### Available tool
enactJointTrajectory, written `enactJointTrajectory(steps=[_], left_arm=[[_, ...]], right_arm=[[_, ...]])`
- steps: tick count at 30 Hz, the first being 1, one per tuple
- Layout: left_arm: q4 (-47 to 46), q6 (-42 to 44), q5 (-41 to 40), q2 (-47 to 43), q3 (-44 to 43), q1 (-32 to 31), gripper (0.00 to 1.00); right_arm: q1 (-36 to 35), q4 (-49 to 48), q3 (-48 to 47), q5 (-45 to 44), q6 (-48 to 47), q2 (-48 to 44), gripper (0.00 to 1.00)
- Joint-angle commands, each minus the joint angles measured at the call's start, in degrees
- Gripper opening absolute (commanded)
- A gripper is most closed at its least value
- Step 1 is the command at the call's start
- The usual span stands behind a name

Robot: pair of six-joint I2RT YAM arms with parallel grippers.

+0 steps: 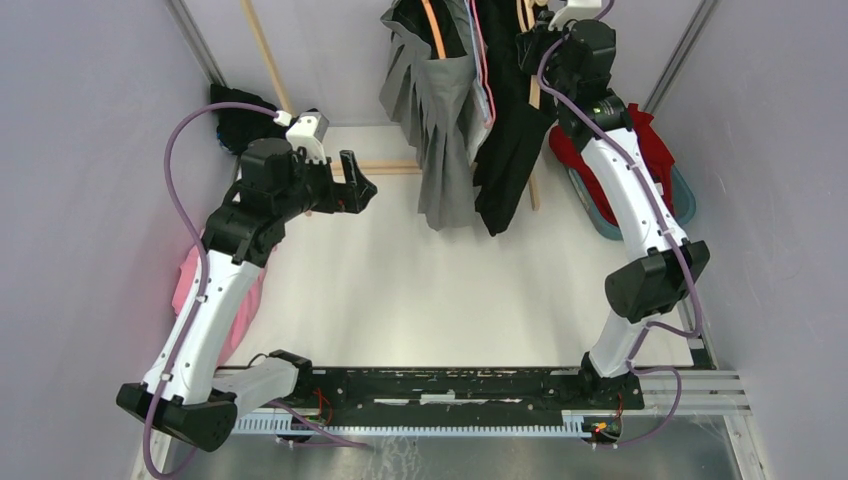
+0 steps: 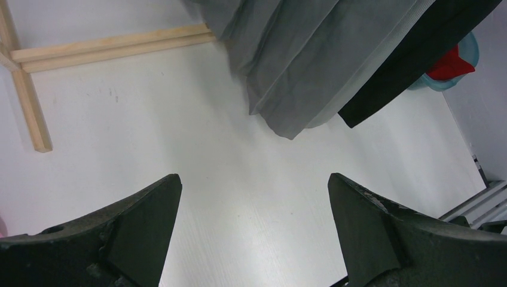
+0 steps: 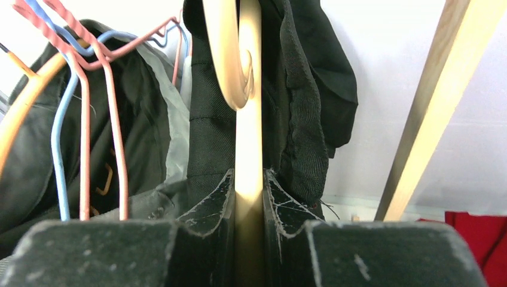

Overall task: Place the skirt on the hanger
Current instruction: Place the hanger at the clothesline.

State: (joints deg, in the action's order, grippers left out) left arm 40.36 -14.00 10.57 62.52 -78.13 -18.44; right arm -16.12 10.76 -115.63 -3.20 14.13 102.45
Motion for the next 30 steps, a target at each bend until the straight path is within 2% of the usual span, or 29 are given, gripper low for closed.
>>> enactJointTrajectory(steps=[1, 7, 10, 18, 25, 28, 30], left_arm=[[-1.51, 0.51, -0.71, 0.53, -1.68, 0.24, 0.99], [-1.51, 0.62, -0.81, 1.23, -2.23, 0.24, 0.99], [-1.29, 0.68, -1.04, 1.69, -2.62, 0.24, 0.99], [-1.51, 0.73, -1.17, 2.35, -2.85, 0.24, 0.99], [-1.50, 0.99, -1.32, 2.56, -3.28, 0.22, 0.99], [-1.47, 0.93, -1.26, 2.69, -3.27, 0.24, 0.99], [-1.51, 0.90, -1.30, 2.80, -3.22, 0.25, 0.99]], right_arm=[[0.04, -12.75, -5.33, 2.03, 0.70, 0.05, 0.01], [0.04, -17.14, -6.14, 2.54, 1.74, 2.01, 0.01], [0.12, -14.02, -12.53, 2.68, 1.95, 5.27, 0.01], [0.14, -14.39, -19.04, 3.75, 3.28, 10.32, 0.01], [0.12, -22.21, -12.53, 3.55, 4.27, 7.39, 0.01], [0.17, -22.74, -13.62, 3.52, 4.55, 7.88, 0.01], [0.21, -18.33, -19.03, 3.71, 4.92, 10.14, 0.01]])
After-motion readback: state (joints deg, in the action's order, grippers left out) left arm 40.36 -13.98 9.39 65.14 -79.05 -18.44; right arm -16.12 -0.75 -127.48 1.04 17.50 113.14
